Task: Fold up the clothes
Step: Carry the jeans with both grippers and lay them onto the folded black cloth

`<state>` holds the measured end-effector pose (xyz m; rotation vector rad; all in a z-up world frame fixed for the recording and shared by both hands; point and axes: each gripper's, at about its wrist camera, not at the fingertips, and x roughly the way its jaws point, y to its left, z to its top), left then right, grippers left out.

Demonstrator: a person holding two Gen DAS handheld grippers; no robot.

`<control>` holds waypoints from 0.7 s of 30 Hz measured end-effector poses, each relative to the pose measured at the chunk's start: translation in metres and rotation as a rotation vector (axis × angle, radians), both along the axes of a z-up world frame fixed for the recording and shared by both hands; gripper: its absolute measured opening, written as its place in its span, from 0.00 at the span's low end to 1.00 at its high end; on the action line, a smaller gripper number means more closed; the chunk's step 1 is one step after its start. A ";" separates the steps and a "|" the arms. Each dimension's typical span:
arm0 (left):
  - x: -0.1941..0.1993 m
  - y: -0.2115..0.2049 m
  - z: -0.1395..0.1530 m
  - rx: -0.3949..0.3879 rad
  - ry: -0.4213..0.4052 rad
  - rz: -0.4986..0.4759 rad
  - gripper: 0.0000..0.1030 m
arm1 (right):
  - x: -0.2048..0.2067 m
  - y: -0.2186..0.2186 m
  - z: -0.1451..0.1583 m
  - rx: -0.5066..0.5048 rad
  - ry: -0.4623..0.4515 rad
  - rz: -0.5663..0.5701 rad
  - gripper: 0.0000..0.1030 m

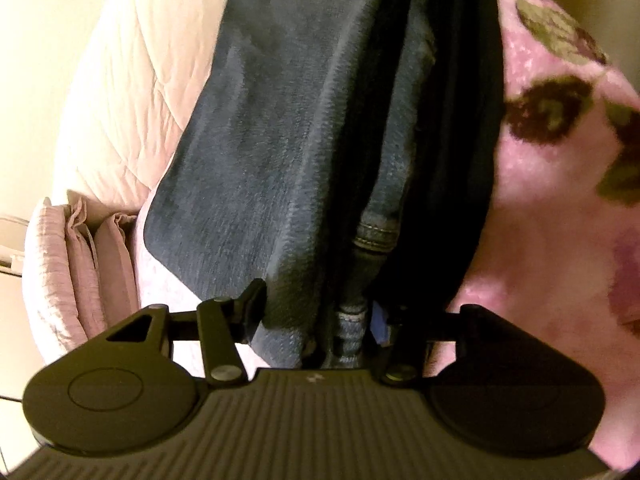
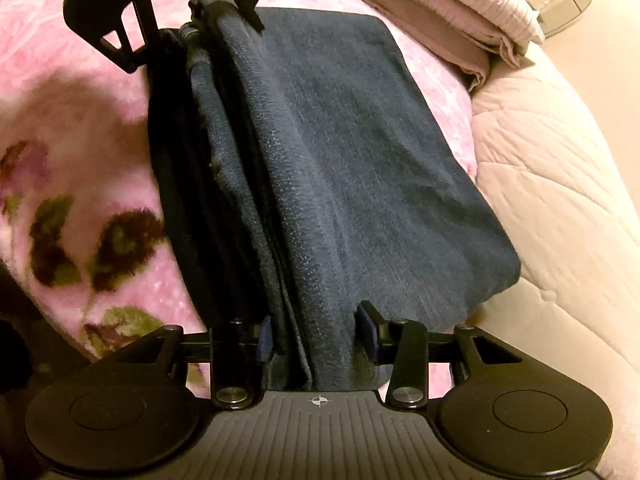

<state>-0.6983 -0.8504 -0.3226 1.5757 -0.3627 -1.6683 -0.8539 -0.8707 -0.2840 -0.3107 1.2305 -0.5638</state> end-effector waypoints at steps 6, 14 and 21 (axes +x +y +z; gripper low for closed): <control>0.011 0.007 0.019 -0.003 0.089 0.038 0.48 | -0.006 0.018 0.010 -0.017 0.000 -0.112 0.46; 0.027 0.011 0.026 -0.004 0.154 0.002 0.45 | -0.011 0.016 0.015 -0.020 -0.058 -0.299 0.35; 0.026 0.011 0.027 0.001 0.226 0.028 0.45 | -0.009 0.005 0.018 -0.103 -0.064 -0.293 0.30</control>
